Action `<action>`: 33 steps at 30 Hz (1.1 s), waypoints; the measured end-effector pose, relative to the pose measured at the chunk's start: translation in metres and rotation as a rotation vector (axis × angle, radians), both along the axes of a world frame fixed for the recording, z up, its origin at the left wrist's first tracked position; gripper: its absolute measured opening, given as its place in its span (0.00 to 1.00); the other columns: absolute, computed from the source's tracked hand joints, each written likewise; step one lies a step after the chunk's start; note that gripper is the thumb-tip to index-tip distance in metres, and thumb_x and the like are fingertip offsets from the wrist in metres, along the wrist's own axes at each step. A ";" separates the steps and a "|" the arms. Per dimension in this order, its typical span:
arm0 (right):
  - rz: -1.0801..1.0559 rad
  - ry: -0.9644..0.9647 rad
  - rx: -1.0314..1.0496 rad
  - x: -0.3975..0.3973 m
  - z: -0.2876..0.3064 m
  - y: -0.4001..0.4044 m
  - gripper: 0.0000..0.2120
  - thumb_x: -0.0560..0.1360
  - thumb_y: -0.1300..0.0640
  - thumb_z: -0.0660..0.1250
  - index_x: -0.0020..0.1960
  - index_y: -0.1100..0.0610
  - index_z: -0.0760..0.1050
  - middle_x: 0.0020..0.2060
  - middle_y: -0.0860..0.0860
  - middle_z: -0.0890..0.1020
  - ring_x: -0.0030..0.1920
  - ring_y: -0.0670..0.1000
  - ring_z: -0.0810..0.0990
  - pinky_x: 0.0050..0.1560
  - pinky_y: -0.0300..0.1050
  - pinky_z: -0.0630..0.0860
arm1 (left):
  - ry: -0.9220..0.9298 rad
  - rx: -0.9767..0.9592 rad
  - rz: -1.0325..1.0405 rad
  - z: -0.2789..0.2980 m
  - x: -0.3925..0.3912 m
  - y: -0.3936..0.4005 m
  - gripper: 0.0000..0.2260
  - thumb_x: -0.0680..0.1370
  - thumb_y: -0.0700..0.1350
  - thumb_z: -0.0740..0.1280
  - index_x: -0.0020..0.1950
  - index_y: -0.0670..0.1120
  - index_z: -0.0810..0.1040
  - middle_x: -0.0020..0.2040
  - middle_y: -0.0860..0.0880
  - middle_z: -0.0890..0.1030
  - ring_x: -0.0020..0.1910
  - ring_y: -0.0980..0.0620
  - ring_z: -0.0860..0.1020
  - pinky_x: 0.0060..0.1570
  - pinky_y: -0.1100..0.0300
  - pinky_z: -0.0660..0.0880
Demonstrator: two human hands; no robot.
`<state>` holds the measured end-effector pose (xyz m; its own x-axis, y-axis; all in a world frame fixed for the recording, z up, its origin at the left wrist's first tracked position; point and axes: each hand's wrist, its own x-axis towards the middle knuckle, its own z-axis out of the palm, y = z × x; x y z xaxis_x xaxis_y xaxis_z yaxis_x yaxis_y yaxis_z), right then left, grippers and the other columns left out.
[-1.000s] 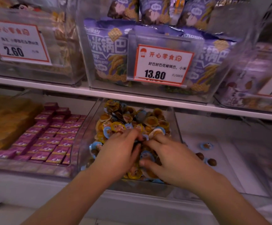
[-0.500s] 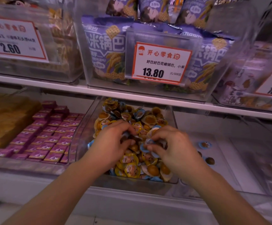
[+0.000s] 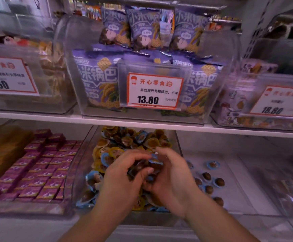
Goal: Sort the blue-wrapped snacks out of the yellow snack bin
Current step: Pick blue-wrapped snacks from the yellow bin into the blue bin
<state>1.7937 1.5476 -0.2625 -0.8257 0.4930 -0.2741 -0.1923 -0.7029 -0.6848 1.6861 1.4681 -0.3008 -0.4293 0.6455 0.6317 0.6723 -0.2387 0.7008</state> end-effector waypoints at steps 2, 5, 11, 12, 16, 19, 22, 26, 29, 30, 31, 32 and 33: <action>0.003 -0.066 0.072 -0.002 -0.004 -0.001 0.15 0.78 0.49 0.65 0.56 0.60 0.81 0.47 0.58 0.84 0.42 0.52 0.83 0.40 0.46 0.78 | -0.016 -0.037 0.023 -0.002 0.002 -0.001 0.20 0.70 0.41 0.75 0.52 0.65 0.77 0.52 0.67 0.79 0.53 0.67 0.78 0.50 0.75 0.71; -0.013 -0.102 0.196 0.001 -0.005 0.002 0.11 0.76 0.51 0.69 0.53 0.57 0.82 0.44 0.57 0.82 0.41 0.53 0.78 0.43 0.47 0.75 | -0.098 -0.020 0.025 -0.001 0.002 -0.001 0.20 0.68 0.43 0.78 0.50 0.62 0.76 0.54 0.64 0.80 0.56 0.65 0.77 0.51 0.71 0.73; -0.102 -0.106 0.329 0.013 -0.003 0.004 0.06 0.76 0.62 0.69 0.52 0.60 0.82 0.42 0.57 0.85 0.40 0.51 0.83 0.40 0.45 0.79 | -0.034 -0.098 -0.023 0.005 -0.007 -0.003 0.25 0.66 0.63 0.73 0.62 0.63 0.72 0.61 0.63 0.75 0.62 0.64 0.73 0.56 0.75 0.67; -0.140 -0.088 0.351 0.016 -0.001 0.007 0.06 0.77 0.62 0.69 0.52 0.61 0.82 0.42 0.58 0.85 0.40 0.51 0.84 0.38 0.44 0.80 | -0.002 -0.108 -0.029 0.004 -0.008 -0.004 0.25 0.68 0.66 0.72 0.62 0.63 0.72 0.61 0.63 0.75 0.62 0.65 0.73 0.56 0.75 0.67; -0.383 -0.186 0.606 0.045 0.009 0.052 0.05 0.77 0.61 0.69 0.48 0.57 0.84 0.41 0.55 0.86 0.40 0.49 0.84 0.35 0.41 0.78 | 0.124 -0.155 0.020 0.002 -0.013 -0.010 0.16 0.78 0.65 0.60 0.62 0.60 0.75 0.60 0.66 0.75 0.61 0.67 0.73 0.55 0.77 0.66; -0.502 -0.539 0.778 0.068 -0.007 0.097 0.05 0.75 0.61 0.71 0.50 0.55 0.82 0.37 0.51 0.87 0.37 0.48 0.85 0.40 0.53 0.82 | 0.212 -0.210 0.040 -0.003 -0.019 -0.012 0.13 0.79 0.59 0.60 0.59 0.56 0.78 0.59 0.65 0.75 0.60 0.66 0.74 0.57 0.75 0.66; -0.348 -0.808 0.786 0.080 -0.037 0.128 0.09 0.76 0.56 0.71 0.56 0.53 0.79 0.44 0.54 0.86 0.36 0.51 0.84 0.47 0.57 0.82 | 0.316 -0.263 0.070 -0.007 -0.025 -0.011 0.15 0.78 0.56 0.60 0.58 0.52 0.80 0.61 0.61 0.75 0.60 0.60 0.75 0.60 0.61 0.71; -0.200 -1.038 1.049 0.083 -0.060 0.149 0.19 0.78 0.56 0.67 0.68 0.59 0.73 0.60 0.58 0.81 0.52 0.56 0.82 0.52 0.49 0.80 | 0.395 -0.369 0.110 -0.007 -0.034 -0.013 0.17 0.77 0.57 0.59 0.59 0.52 0.80 0.63 0.55 0.76 0.61 0.50 0.77 0.57 0.49 0.74; -0.395 -1.086 1.360 0.077 -0.049 0.146 0.14 0.78 0.61 0.62 0.62 0.58 0.79 0.58 0.56 0.83 0.57 0.57 0.81 0.59 0.47 0.76 | 0.352 -0.384 0.127 -0.004 -0.043 -0.016 0.15 0.77 0.55 0.59 0.59 0.54 0.79 0.62 0.56 0.76 0.61 0.52 0.76 0.58 0.51 0.74; -0.490 -1.044 1.424 0.075 -0.041 0.139 0.13 0.78 0.61 0.62 0.58 0.56 0.81 0.55 0.55 0.84 0.53 0.55 0.83 0.56 0.45 0.76 | 0.291 -0.367 0.140 -0.003 -0.046 -0.017 0.13 0.77 0.52 0.61 0.58 0.54 0.79 0.61 0.57 0.76 0.60 0.52 0.76 0.58 0.52 0.74; -0.578 -0.967 1.445 0.071 -0.034 0.130 0.12 0.78 0.61 0.62 0.54 0.54 0.82 0.51 0.53 0.85 0.48 0.54 0.84 0.53 0.45 0.77 | 0.224 -0.354 0.157 -0.002 -0.048 -0.017 0.12 0.77 0.49 0.63 0.58 0.53 0.78 0.59 0.56 0.76 0.59 0.53 0.76 0.57 0.53 0.74; -0.634 -0.866 1.441 0.065 -0.026 0.119 0.11 0.77 0.60 0.63 0.52 0.51 0.82 0.48 0.51 0.86 0.44 0.52 0.84 0.50 0.45 0.79 | 0.169 -0.358 0.169 -0.002 -0.050 -0.018 0.11 0.76 0.45 0.65 0.58 0.53 0.78 0.58 0.55 0.77 0.58 0.52 0.76 0.58 0.53 0.74; -0.650 -0.764 1.444 0.058 -0.019 0.107 0.10 0.77 0.59 0.63 0.51 0.49 0.81 0.46 0.50 0.86 0.44 0.50 0.83 0.49 0.45 0.79 | 0.140 -0.383 0.176 -0.003 -0.051 -0.019 0.13 0.76 0.41 0.66 0.59 0.52 0.78 0.58 0.54 0.77 0.59 0.51 0.77 0.59 0.51 0.74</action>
